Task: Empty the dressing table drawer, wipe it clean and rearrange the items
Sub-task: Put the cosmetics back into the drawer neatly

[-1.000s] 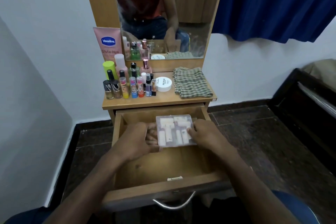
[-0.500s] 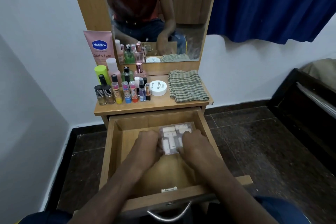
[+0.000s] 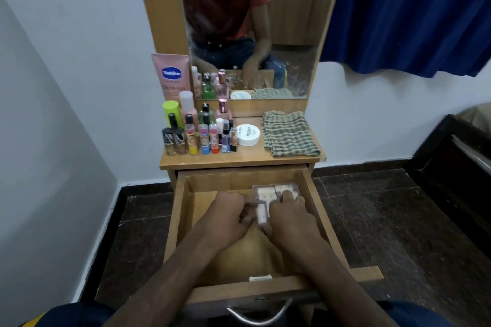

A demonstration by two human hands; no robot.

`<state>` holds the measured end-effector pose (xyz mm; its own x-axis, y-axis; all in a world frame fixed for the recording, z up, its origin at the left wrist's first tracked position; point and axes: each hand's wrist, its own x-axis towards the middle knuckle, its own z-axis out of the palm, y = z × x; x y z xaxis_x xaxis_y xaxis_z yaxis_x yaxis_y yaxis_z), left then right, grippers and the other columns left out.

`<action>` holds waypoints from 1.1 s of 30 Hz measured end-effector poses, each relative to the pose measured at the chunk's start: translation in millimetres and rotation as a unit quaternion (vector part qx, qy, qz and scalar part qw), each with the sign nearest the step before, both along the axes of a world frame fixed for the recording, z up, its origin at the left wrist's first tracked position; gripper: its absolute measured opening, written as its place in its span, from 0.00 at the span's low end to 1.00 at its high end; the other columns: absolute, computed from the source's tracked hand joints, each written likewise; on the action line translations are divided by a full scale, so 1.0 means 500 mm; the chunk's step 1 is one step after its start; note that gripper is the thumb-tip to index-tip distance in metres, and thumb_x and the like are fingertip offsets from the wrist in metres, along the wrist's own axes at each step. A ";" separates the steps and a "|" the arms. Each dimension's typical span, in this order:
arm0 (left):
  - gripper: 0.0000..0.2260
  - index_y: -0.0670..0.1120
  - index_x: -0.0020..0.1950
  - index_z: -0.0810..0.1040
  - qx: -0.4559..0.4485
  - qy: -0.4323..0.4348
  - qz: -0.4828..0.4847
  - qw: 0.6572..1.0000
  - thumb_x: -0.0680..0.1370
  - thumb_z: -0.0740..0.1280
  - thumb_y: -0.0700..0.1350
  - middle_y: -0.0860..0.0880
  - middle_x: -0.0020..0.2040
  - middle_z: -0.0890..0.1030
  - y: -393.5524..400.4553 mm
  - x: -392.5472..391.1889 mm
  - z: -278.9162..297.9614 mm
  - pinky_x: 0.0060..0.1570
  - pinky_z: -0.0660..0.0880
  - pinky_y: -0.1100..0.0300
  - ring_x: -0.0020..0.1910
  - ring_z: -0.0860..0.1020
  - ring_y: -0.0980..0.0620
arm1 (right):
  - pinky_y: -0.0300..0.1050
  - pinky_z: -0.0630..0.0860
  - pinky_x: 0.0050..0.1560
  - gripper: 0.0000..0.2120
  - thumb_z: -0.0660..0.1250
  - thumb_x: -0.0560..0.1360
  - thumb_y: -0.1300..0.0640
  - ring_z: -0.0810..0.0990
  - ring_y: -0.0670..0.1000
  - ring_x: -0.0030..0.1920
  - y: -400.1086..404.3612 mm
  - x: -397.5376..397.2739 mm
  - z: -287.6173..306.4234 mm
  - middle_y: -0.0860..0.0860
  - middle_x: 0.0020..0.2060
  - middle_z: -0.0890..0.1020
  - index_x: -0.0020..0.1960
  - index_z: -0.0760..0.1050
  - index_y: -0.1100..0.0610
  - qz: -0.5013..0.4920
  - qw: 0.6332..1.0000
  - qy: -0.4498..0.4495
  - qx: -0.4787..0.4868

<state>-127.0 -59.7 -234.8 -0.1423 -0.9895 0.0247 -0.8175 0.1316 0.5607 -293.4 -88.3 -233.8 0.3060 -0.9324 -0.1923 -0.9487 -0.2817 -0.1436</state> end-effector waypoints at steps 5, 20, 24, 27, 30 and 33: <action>0.06 0.57 0.57 0.86 -0.232 0.138 0.160 0.949 0.80 0.74 0.49 0.65 0.48 0.83 0.008 0.098 0.138 0.48 0.76 0.75 0.51 0.81 0.69 | 0.43 0.77 0.54 0.15 0.66 0.81 0.42 0.78 0.50 0.60 -0.039 -0.009 0.001 0.49 0.60 0.81 0.64 0.79 0.48 0.009 0.991 -0.096 -0.092; 0.21 0.54 0.71 0.76 -0.247 0.099 0.319 0.910 0.81 0.69 0.62 0.54 0.67 0.83 -0.242 0.374 0.209 0.54 0.83 0.48 0.46 0.80 0.58 | 0.28 0.66 0.41 0.08 0.74 0.75 0.47 0.73 0.33 0.40 -0.069 -0.005 -0.048 0.35 0.39 0.78 0.42 0.75 0.41 0.037 0.976 -0.201 -0.081; 0.19 0.51 0.69 0.77 -0.263 0.145 0.307 0.903 0.81 0.72 0.56 0.51 0.65 0.84 -0.255 0.379 0.212 0.51 0.84 0.51 0.48 0.80 0.55 | 0.28 0.69 0.43 0.05 0.73 0.76 0.46 0.75 0.33 0.43 -0.074 -0.008 -0.055 0.35 0.41 0.79 0.45 0.77 0.41 0.053 0.975 -0.203 -0.072; 0.18 0.50 0.68 0.78 -0.272 0.150 0.291 0.905 0.80 0.73 0.54 0.52 0.62 0.84 -0.256 0.386 0.208 0.46 0.83 0.58 0.46 0.80 0.59 | 0.32 0.74 0.51 0.04 0.71 0.78 0.44 0.79 0.38 0.49 -0.075 -0.008 -0.063 0.38 0.47 0.83 0.51 0.77 0.42 0.053 0.975 -0.209 -0.058; 0.18 0.51 0.68 0.78 -0.289 0.149 0.285 0.902 0.80 0.73 0.56 0.56 0.60 0.83 -0.255 0.387 0.209 0.43 0.77 0.65 0.46 0.79 0.62 | 0.35 0.75 0.53 0.05 0.70 0.78 0.44 0.79 0.39 0.50 -0.074 -0.007 -0.067 0.39 0.48 0.83 0.52 0.78 0.42 0.053 0.975 -0.209 -0.054; 0.20 0.53 0.68 0.78 -0.300 0.153 0.274 0.901 0.79 0.73 0.59 0.59 0.58 0.82 -0.255 0.383 0.221 0.44 0.78 0.65 0.47 0.80 0.61 | 0.34 0.70 0.47 0.04 0.70 0.78 0.44 0.78 0.40 0.48 -0.075 -0.007 -0.067 0.39 0.46 0.82 0.51 0.77 0.42 0.055 0.975 -0.209 -0.054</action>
<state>64.5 -187.2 -124.1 0.4670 -0.7043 0.5347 -0.6717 0.1107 0.7325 -296.9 -125.7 -267.3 0.4358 -0.8975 0.0679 -0.7767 -0.4132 -0.4754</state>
